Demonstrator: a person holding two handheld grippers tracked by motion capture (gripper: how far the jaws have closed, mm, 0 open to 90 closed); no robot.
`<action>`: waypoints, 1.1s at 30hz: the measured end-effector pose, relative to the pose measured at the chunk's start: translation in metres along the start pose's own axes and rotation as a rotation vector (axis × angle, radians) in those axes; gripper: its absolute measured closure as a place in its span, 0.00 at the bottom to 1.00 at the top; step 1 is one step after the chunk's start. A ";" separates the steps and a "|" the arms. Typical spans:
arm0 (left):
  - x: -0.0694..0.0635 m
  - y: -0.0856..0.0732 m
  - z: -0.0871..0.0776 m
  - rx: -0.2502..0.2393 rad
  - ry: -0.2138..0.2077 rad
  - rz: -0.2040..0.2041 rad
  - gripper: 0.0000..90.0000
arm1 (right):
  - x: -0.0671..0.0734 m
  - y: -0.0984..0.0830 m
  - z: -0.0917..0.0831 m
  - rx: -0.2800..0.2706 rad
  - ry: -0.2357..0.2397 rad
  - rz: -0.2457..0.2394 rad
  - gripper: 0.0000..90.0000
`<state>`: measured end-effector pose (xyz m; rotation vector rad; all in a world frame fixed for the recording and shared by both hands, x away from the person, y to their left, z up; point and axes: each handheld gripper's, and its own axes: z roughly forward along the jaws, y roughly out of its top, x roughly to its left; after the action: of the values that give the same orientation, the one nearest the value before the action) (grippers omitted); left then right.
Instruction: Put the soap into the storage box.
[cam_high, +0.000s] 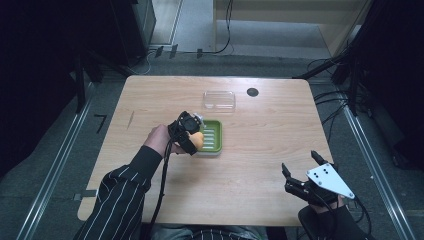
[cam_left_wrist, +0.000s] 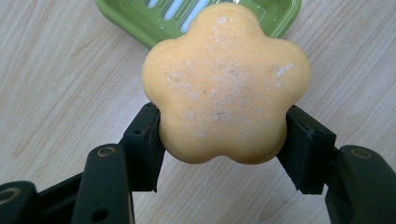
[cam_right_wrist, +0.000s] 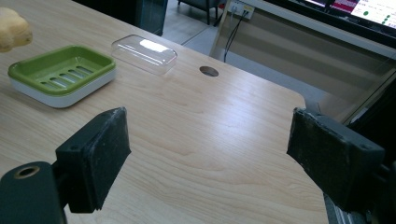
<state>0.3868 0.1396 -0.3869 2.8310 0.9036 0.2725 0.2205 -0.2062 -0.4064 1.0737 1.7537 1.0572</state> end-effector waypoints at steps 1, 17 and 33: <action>0.001 0.001 -0.001 0.003 0.000 0.005 0.44 | 0.000 0.000 0.000 0.000 0.000 0.000 0.15; 0.008 0.019 0.002 -0.022 0.002 0.023 0.44 | 0.000 0.000 0.000 0.002 0.000 -0.001 0.15; 0.010 0.032 0.015 -0.023 -0.008 0.049 0.44 | 0.000 0.000 0.000 0.003 -0.003 0.003 0.15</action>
<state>0.4160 0.1183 -0.3942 2.8337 0.8247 0.2750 0.2202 -0.2066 -0.4066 1.0791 1.7528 1.0547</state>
